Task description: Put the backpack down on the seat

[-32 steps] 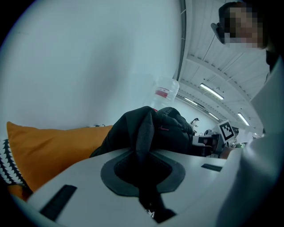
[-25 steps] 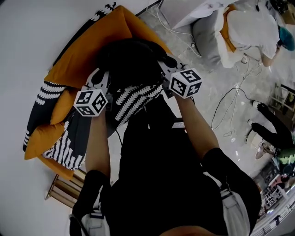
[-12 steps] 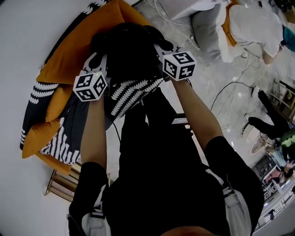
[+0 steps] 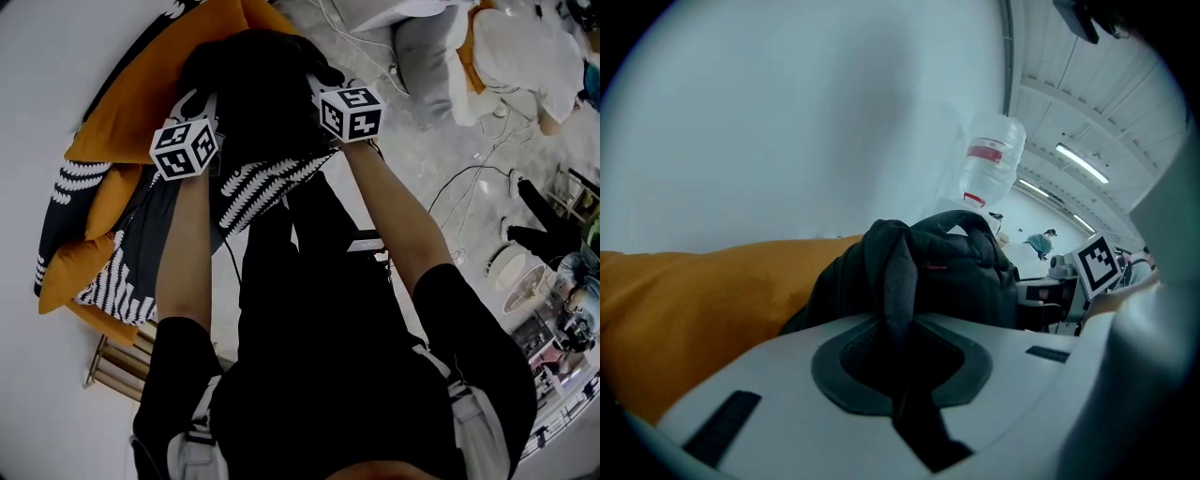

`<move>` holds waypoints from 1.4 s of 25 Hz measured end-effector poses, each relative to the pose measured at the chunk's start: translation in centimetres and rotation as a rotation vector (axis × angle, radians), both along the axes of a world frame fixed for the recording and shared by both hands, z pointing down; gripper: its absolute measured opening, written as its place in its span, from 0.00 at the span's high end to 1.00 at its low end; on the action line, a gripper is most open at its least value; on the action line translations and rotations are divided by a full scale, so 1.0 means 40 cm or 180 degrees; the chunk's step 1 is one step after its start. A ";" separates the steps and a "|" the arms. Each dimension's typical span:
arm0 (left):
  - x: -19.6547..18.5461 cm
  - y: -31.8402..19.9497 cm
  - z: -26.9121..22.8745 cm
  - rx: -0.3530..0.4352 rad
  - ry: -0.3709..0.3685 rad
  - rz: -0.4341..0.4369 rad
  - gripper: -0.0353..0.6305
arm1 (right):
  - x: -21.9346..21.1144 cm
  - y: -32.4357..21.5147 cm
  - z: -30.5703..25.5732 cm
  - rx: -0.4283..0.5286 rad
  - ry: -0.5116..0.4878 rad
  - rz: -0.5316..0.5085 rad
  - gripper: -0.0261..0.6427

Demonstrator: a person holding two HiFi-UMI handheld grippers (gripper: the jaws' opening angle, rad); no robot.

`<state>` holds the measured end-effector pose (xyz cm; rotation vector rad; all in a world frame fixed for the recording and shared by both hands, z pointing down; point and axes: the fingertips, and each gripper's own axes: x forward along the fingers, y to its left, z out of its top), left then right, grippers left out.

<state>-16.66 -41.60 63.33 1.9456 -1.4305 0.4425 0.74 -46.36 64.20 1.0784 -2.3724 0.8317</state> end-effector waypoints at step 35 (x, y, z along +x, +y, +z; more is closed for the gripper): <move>-0.119 0.175 -0.187 0.0363 -0.0046 -0.0333 0.75 | 0.174 0.205 -0.163 0.0176 0.0182 0.0240 0.76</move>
